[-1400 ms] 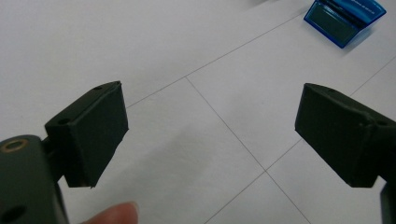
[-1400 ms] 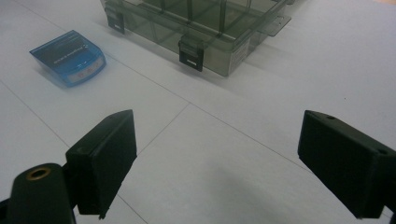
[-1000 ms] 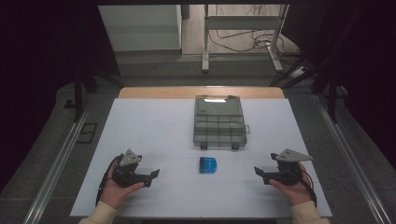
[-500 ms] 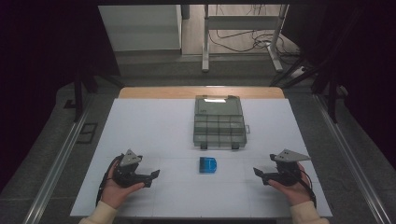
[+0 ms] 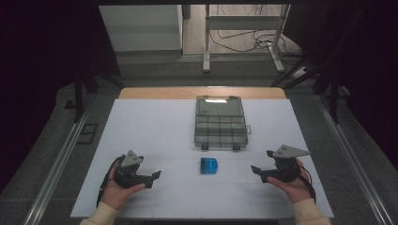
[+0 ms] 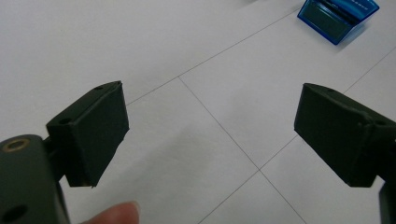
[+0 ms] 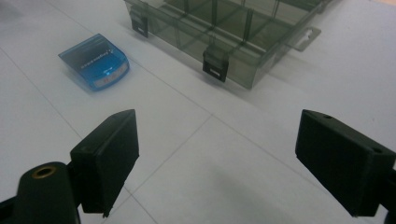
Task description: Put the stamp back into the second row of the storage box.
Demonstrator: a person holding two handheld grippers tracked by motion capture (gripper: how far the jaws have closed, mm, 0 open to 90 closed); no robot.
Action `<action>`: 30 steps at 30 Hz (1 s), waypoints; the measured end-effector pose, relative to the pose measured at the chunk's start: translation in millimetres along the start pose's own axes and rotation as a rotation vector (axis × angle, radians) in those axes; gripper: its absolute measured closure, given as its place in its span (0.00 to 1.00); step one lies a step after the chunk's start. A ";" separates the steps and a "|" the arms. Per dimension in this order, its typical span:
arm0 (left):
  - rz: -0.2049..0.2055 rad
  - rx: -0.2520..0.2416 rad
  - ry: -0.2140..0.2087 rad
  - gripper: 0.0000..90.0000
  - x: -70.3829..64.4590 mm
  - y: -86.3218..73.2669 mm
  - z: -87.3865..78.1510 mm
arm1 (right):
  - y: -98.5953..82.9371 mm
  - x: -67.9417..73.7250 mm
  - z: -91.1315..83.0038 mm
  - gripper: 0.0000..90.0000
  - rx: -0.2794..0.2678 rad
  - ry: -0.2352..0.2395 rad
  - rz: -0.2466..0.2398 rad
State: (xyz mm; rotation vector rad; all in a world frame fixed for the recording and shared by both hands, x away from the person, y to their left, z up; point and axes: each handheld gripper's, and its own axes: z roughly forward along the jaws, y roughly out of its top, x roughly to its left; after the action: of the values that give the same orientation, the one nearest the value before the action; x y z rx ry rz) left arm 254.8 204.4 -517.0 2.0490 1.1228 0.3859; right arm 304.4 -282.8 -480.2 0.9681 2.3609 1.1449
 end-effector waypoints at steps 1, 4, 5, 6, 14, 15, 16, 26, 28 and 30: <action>0.000 -0.001 0.000 0.12 0.1 0.0 -0.1 | 0.0 0.0 0.0 0.15 0.000 0.000 0.000; -0.004 -0.002 -0.001 0.12 0.9 0.1 0.1 | 11.8 2.6 1.9 0.16 -0.002 0.026 -0.022; -0.004 -0.002 -0.001 0.12 0.9 0.1 0.1 | 11.8 2.6 1.9 0.16 -0.002 0.026 -0.022; -0.003 -0.002 -0.002 0.12 0.8 0.1 0.1 | 14.1 3.2 2.5 0.16 0.000 0.030 -0.029; -0.003 -0.006 -0.002 0.12 0.4 0.3 -0.3 | 41.0 10.6 15.2 0.15 0.050 0.105 -0.105; -0.003 -0.006 -0.002 0.12 0.4 0.3 -0.3 | 41.0 10.6 15.2 0.15 0.050 0.105 -0.105; -0.001 -0.005 -0.001 0.12 0.1 0.3 -0.2 | 44.2 11.7 17.6 0.15 0.056 0.114 -0.115; 0.005 0.000 -0.006 0.12 -1.3 0.4 0.3 | 71.7 32.3 48.0 0.15 0.124 0.207 -0.201; 0.005 0.000 -0.006 0.12 -1.6 0.5 0.3 | 79.0 39.6 56.6 0.15 0.139 0.230 -0.218; 0.005 0.000 -0.007 0.12 -1.5 0.6 0.3 | 84.7 44.7 62.5 0.15 0.145 0.246 -0.237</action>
State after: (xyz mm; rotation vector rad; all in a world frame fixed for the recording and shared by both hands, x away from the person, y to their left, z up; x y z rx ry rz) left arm 254.5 202.8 -516.6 2.0519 1.1136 0.3814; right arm 344.1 -179.1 -452.4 0.5952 2.6987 1.0647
